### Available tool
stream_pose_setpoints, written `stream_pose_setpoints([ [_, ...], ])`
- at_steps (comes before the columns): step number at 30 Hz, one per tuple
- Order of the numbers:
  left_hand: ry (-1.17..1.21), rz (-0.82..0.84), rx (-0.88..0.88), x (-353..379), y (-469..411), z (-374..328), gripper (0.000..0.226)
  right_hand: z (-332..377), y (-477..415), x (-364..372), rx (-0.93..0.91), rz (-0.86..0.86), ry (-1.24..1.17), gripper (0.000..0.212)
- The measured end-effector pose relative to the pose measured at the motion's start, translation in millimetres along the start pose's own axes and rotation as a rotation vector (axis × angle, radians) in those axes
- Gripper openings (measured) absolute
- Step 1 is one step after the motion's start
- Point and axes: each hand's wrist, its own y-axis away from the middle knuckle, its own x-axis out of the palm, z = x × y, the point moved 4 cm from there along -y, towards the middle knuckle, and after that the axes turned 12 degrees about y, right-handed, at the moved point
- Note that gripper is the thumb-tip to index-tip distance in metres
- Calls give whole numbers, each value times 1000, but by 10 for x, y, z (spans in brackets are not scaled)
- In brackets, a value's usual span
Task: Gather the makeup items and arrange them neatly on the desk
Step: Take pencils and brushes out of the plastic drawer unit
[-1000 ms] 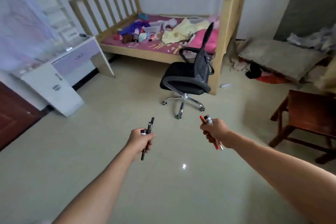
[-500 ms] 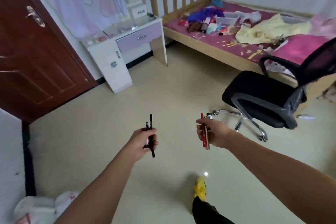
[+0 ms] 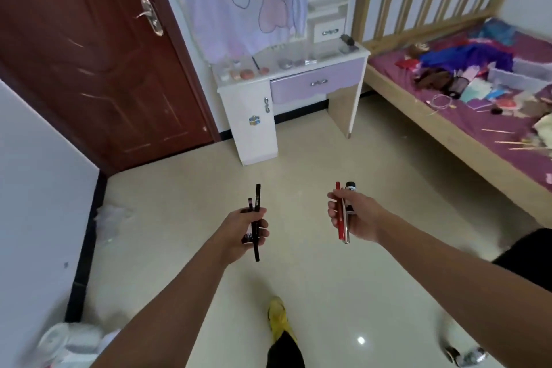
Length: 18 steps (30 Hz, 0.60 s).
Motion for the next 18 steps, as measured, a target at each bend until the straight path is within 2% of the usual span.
stream_pose_setpoints([
  [8,-3,-32,-2,-148,-1854,-1461,12,1296,-1786,225,2,-64,-32,9],
  [12,-21,-39,11,27,-2678,-2383,10,2147,-2475,294,-21,-96,-90,7],
  [18,-24,-33,-22,401,-3839,-3193,9,2993,-3543,98,-12,-107,-112,6],
])
